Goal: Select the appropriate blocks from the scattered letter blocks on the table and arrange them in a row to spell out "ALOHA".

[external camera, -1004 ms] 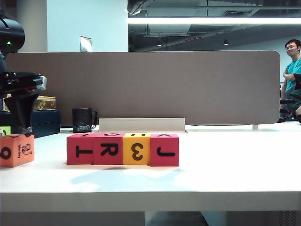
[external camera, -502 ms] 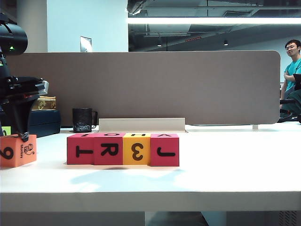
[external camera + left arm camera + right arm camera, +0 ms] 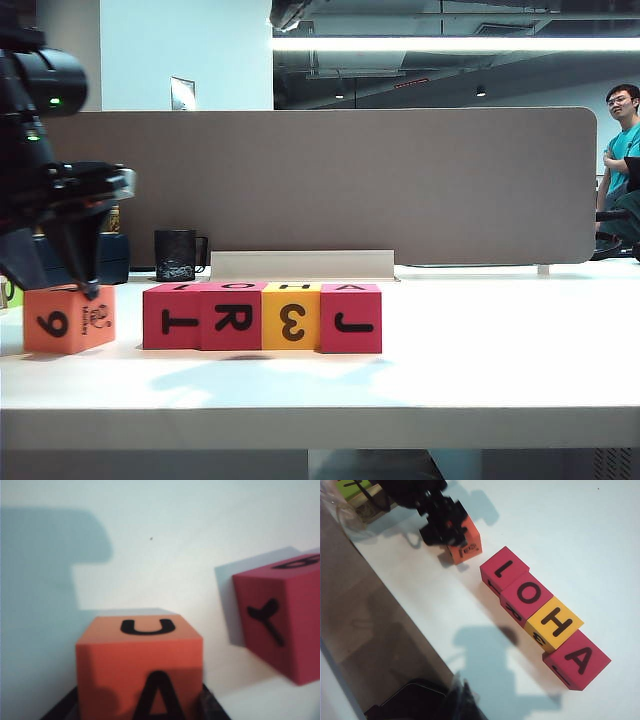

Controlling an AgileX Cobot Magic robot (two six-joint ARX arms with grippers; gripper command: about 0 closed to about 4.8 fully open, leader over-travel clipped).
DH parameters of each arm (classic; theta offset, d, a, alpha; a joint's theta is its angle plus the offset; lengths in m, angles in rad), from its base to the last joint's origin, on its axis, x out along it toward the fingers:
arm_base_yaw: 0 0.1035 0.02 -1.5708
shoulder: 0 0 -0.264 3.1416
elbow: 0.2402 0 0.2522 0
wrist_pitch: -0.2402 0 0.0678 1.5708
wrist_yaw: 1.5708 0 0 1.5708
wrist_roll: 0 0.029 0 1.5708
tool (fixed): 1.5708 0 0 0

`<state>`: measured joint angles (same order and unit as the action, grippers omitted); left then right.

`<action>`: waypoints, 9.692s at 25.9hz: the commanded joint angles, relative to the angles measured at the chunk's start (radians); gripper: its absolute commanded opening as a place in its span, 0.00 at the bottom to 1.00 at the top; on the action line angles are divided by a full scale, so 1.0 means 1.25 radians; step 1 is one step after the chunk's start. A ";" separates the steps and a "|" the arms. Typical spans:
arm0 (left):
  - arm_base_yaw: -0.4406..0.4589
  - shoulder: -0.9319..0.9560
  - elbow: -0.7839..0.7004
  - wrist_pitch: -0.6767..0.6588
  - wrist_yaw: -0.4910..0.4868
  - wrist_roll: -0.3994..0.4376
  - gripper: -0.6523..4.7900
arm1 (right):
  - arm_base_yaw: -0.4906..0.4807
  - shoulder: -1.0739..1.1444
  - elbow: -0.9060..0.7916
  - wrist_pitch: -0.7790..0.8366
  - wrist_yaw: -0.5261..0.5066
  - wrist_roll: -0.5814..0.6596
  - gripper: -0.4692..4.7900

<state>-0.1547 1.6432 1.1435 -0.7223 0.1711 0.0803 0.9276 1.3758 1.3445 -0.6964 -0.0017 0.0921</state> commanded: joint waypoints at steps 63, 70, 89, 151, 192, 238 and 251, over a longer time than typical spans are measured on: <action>-0.049 -0.184 0.110 -0.038 -0.046 -0.001 0.61 | -0.118 0.060 0.004 0.002 0.017 0.004 0.09; -0.017 -0.258 0.107 -0.019 -0.065 0.068 0.14 | -0.224 0.098 0.003 -0.010 0.014 0.004 0.09; 0.033 -0.258 0.043 -0.059 0.092 0.068 0.11 | -0.280 0.306 -0.055 0.023 -0.022 0.007 0.09; 0.033 -0.343 0.045 -0.045 0.100 0.073 0.11 | -0.203 0.363 -0.054 0.205 -0.088 0.046 0.09; 0.032 -0.497 0.045 -0.033 0.100 0.046 0.11 | -0.288 0.356 -0.036 0.147 -0.110 0.016 0.09; 0.032 -0.961 -0.372 0.094 -0.018 -0.025 0.11 | -0.256 -0.349 -0.299 -0.035 0.144 0.004 0.09; 0.032 -1.115 -0.510 0.113 -0.052 -0.029 0.11 | -0.423 -0.865 -0.743 0.160 0.152 0.003 0.09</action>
<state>-0.1154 0.2504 0.5022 -0.5880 0.1043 0.0479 0.3969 0.3641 0.4366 -0.5316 0.1841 0.0967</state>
